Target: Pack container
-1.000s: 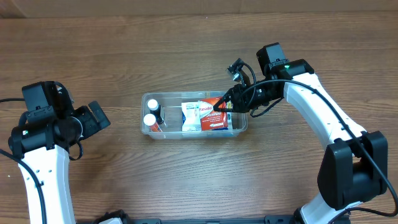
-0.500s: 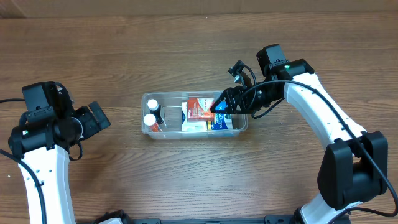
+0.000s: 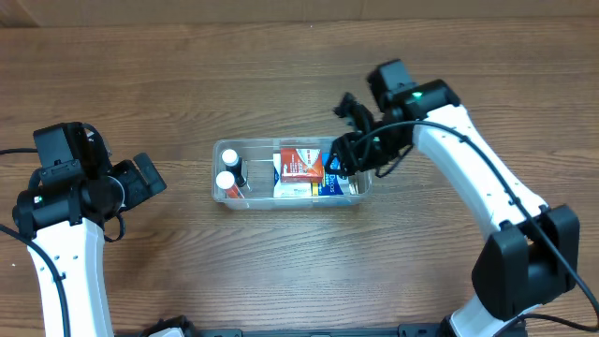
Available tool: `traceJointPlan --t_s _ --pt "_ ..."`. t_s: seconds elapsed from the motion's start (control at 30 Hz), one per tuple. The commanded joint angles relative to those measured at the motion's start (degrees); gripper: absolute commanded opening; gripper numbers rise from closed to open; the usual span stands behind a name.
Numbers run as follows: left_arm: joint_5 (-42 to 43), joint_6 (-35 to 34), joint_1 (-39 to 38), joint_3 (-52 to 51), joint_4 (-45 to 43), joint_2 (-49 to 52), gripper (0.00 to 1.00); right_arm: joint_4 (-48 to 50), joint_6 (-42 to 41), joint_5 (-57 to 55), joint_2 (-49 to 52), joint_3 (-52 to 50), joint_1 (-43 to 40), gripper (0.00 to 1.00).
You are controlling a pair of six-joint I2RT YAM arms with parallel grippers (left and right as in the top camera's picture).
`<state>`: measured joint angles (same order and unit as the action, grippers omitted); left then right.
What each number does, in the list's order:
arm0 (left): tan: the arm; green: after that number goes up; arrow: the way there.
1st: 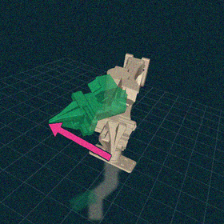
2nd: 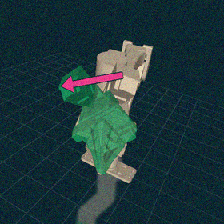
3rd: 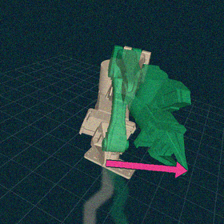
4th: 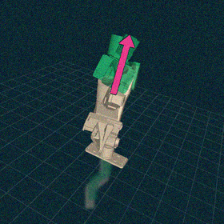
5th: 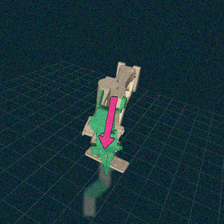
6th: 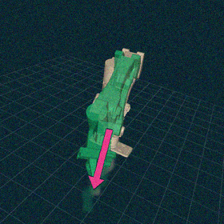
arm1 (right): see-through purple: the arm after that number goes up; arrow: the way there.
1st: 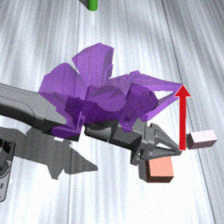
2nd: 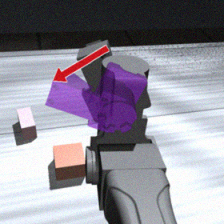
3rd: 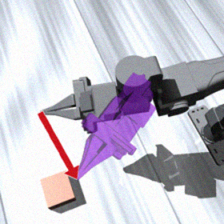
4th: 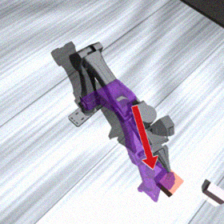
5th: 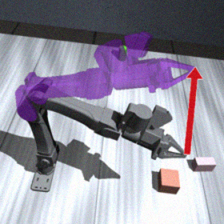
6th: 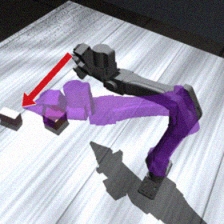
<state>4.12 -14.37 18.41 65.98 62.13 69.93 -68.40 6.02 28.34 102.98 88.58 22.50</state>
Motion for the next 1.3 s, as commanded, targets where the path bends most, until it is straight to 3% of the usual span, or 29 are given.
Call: traceJointPlan --t_s 0.0,0.13,0.2,0.27,0.33,0.43,0.7,0.83,1.0,1.17,1.27 --pt "0.5 1.3 0.2 0.1 0.0 0.1 1.0 1.5 -7.7 -14.7 -5.0 4.2 4.1 0.41" --pt "0.4 1.3 -0.4 0.1 -0.6 0.1 1.0 6.1 -18.1 -24.3 -11.0 4.5 1.4 0.53" --pt "0.4 1.5 -1.9 0.1 -1.1 0.1 1.0 7.6 -18.3 -24.9 -13.7 4.5 -3.2 0.84" --pt "0.4 3.4 -4.2 0.1 -2.7 0.1 1.0 7.6 -18.0 -25.3 -14.8 4.5 -10.0 1.0" --pt "-0.4 5.9 -8.2 0.1 -5.3 0.1 1.0 6.6 -15.9 -25.3 -14.1 4.4 -18.2 1.0" --pt "-1.4 5.8 -9.1 0.1 -5.7 0.1 1.0 5.2 -14.1 -25.3 -13.2 4.3 -22.5 1.0" --pt "-1.1 5.6 -9.0 0.1 -3.3 -0.3 1.0 3.0 -12.5 -25.9 -16.2 -0.7 -24.4 1.0" --pt "-1.3 5.9 -9.1 -2.2 -2.3 -7.9 1.0 6.0 -15.0 -27.1 -28.0 -10.0 -23.9 1.0" --pt "-1.1 6.5 -9.1 -10.8 -2.3 -25.3 1.0 8.3 -18.5 -28.3 -46.3 -24.5 -19.7 1.0" --pt "-1.5 -0.2 -9.1 -16.6 -2.9 -36.1 1.0 8.0 -21.6 -28.7 -57.8 -33.1 -15.7 1.0" --pt "-1.5 -1.0 -9.1 -17.1 -2.4 -36.6 1.0 5.3 -21.5 -28.7 -59.5 -33.7 -15.7 1.0"
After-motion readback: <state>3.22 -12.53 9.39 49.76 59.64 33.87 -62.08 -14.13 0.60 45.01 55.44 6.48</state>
